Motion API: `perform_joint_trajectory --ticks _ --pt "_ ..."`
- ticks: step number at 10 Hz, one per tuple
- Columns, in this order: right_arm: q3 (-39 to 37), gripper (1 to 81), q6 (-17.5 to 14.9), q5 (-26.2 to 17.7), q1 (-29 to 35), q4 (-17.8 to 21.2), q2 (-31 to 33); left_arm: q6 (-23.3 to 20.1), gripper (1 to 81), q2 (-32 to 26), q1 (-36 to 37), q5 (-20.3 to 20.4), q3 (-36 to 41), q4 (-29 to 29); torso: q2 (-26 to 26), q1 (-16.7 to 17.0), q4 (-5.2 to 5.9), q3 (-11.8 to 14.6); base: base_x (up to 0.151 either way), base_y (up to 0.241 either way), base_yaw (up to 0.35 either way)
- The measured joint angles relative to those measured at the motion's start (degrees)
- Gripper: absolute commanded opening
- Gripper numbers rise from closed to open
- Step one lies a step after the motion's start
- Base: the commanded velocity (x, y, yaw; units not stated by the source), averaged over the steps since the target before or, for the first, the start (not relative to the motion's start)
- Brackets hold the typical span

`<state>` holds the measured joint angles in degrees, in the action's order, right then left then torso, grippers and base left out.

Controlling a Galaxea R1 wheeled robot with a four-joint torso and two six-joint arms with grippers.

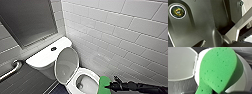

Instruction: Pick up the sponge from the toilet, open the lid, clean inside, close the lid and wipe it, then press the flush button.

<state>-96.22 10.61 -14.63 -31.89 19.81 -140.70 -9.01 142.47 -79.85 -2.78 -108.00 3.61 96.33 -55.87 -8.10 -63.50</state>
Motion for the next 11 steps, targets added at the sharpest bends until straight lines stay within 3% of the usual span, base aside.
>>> perform_joint_trajectory --ticks 3,6,10,11 --pt "-3.3 1.0 0.0 -2.3 3.0 0.9 -4.0 0.0 81.1 0.1 -0.1 0.0 -0.1 0.0 1.4 -0.9 0.0 0.0 0.0 0.0 0.0" --pt "-4.1 1.0 0.0 -2.8 4.2 1.0 -4.1 0.0 81.1 0.2 0.0 0.1 -0.2 0.0 3.4 -2.1 0.0 -0.3 0.0 0.0 0.0" --pt "-4.3 1.0 0.3 -2.8 6.4 1.0 -7.1 -0.2 81.1 -0.6 0.0 0.2 0.3 0.0 3.6 -2.3 0.0 -6.5 0.0 0.0 0.0" --pt "-5.8 1.0 1.0 -2.9 6.4 0.9 -8.6 -0.2 81.1 -1.0 0.0 0.3 1.8 0.0 3.5 -2.3 0.0 -6.9 0.0 0.0 0.0"
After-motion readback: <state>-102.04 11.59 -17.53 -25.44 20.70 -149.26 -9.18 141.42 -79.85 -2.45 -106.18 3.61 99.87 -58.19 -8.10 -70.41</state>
